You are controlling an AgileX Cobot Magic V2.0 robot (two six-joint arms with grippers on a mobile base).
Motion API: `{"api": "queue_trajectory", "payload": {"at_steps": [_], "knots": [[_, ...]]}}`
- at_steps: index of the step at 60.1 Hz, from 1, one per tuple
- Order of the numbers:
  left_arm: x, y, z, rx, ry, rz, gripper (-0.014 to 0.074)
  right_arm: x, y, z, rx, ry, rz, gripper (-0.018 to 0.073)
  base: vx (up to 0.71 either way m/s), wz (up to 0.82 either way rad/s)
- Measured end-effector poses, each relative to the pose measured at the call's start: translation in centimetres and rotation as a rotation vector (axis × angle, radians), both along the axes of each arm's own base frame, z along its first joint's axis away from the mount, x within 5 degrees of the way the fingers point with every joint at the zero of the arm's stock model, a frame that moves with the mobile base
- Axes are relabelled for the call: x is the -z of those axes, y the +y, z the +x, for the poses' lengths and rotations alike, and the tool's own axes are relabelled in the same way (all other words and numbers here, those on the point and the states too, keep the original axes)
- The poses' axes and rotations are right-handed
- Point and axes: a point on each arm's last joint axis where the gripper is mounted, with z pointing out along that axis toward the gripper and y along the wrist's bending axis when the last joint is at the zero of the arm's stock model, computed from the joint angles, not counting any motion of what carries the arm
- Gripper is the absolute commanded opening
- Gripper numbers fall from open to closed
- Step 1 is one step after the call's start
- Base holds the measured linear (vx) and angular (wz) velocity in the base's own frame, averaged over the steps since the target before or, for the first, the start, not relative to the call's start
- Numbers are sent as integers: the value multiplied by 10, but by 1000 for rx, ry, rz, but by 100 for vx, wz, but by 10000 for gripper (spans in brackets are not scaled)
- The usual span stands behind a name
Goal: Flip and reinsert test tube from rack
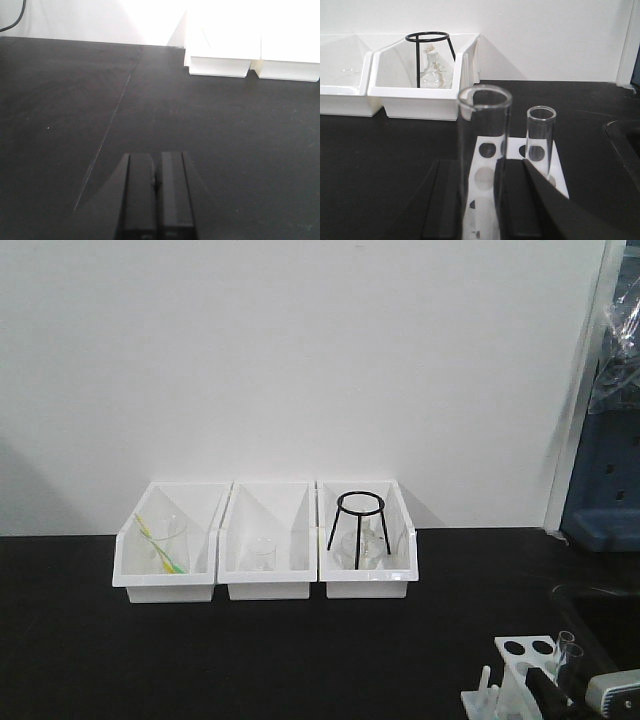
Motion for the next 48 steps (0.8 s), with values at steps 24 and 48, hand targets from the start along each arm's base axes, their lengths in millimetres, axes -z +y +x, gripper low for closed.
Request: {"api": "queue_trajectory", "payload": {"at_steps": [24, 48], "knots": [[0, 0, 0, 0, 0, 0, -6, 0, 0, 0, -9, -6, -40, 254, 0, 0], [0, 0, 0, 0, 0, 0, -6, -33, 0, -6, -2, -116, -32, 499, 0, 0]]}}
